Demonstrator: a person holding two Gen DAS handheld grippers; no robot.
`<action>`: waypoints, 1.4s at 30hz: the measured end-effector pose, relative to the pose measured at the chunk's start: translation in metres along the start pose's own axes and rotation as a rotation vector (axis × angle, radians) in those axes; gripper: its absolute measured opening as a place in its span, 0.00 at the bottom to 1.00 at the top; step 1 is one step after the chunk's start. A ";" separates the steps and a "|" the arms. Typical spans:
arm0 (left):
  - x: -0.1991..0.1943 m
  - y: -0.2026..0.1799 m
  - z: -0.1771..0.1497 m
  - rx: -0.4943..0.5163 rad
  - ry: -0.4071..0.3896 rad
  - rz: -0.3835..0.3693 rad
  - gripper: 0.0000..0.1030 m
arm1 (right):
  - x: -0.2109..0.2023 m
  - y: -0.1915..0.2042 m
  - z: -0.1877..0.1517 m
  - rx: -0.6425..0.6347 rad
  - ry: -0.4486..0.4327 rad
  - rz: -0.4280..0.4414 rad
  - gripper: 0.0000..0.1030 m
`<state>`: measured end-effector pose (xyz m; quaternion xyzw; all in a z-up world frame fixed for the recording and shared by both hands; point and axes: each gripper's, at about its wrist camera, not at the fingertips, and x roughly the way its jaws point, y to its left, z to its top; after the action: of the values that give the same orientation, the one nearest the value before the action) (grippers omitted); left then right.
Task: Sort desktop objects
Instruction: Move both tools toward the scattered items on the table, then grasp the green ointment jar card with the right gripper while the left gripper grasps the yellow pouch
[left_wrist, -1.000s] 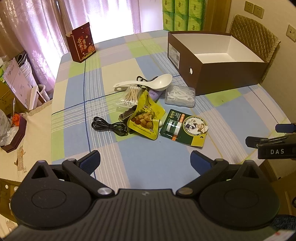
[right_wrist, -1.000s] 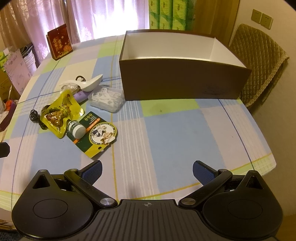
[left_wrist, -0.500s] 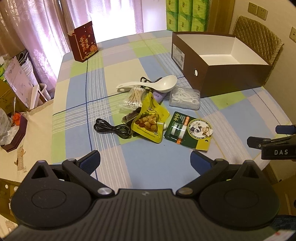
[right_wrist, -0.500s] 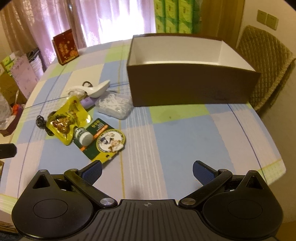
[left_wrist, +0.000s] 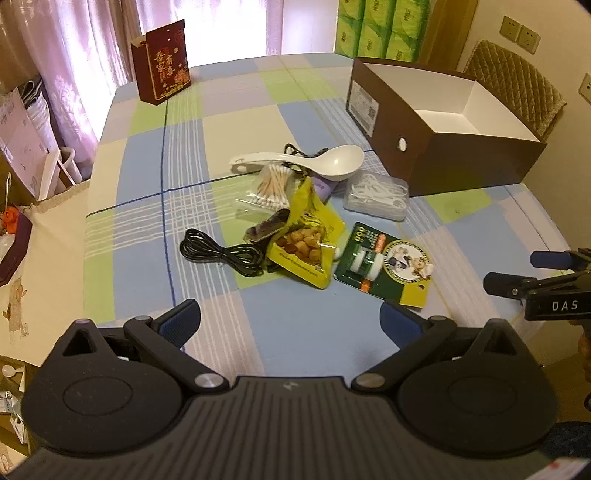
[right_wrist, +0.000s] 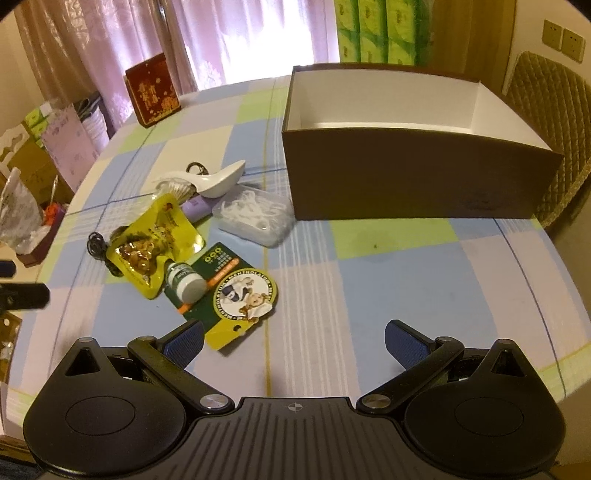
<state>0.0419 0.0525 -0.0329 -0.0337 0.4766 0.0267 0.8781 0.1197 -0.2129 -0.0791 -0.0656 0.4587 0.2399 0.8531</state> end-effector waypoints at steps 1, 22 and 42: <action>0.000 0.001 0.002 0.003 -0.003 0.002 0.99 | 0.002 0.000 0.000 -0.004 0.002 0.001 0.98; 0.032 0.023 0.027 0.021 0.011 -0.032 0.96 | 0.039 0.019 0.009 -0.151 -0.013 0.144 0.96; 0.078 0.034 0.021 -0.002 0.108 -0.039 0.95 | 0.100 0.070 0.022 -0.468 0.005 0.292 0.44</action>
<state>0.0993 0.0894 -0.0883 -0.0453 0.5226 0.0083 0.8513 0.1495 -0.1093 -0.1403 -0.1947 0.3976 0.4596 0.7699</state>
